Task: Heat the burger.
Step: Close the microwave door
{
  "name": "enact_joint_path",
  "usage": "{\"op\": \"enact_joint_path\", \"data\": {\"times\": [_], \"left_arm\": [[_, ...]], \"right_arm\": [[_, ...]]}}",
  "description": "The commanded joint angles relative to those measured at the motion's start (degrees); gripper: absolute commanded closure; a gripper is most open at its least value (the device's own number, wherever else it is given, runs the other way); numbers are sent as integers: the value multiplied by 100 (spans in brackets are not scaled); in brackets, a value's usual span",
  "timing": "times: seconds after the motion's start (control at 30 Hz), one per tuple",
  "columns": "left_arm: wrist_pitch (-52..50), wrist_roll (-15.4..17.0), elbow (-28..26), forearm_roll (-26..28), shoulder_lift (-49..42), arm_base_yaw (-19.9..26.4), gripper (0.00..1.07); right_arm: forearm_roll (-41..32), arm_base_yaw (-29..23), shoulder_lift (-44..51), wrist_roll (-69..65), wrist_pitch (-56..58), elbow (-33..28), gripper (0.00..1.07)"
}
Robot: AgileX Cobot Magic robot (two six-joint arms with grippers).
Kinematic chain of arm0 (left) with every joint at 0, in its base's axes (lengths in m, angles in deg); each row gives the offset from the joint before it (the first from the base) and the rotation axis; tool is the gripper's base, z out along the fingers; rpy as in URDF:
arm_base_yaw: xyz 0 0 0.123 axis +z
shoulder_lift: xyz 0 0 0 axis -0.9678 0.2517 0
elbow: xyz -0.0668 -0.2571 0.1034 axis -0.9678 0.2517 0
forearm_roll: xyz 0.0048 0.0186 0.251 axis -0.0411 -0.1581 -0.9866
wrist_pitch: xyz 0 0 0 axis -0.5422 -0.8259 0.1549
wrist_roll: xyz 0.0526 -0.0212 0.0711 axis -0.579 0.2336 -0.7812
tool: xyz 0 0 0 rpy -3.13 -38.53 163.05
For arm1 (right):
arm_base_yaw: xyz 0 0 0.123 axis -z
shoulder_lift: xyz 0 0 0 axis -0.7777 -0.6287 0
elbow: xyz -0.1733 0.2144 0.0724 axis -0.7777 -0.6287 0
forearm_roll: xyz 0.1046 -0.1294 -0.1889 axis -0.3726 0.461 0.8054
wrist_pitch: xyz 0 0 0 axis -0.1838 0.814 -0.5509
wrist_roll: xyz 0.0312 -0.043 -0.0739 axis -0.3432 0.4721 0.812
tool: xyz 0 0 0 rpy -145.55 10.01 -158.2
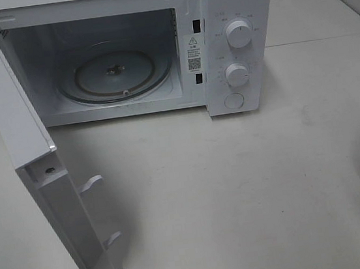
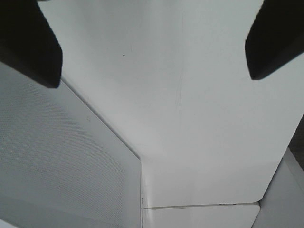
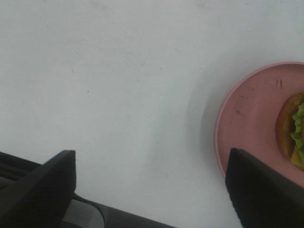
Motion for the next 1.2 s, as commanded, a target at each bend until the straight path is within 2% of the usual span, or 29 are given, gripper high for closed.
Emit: {"op": "enact_joint_path", "data": {"times": [0.03,0.57,0.77,0.97,1.2], "left_arm": [[-52,23,17,17,-132,0,7],[-52,23,17,17,-132,0,7],[-52,23,17,17,-132,0,7],[-52,23,17,17,-132,0,7],[-52,23,17,17,-132,0,7]], "right_arm": [[-126,11,533,126,309,17,27],[-138,74,2172,120,733,11,28],[-258,894,2744,424,745,11,28],[-269,1306,3254,413,739,-57,29],[-561,1759,4148,441,493,-751,29]]}}
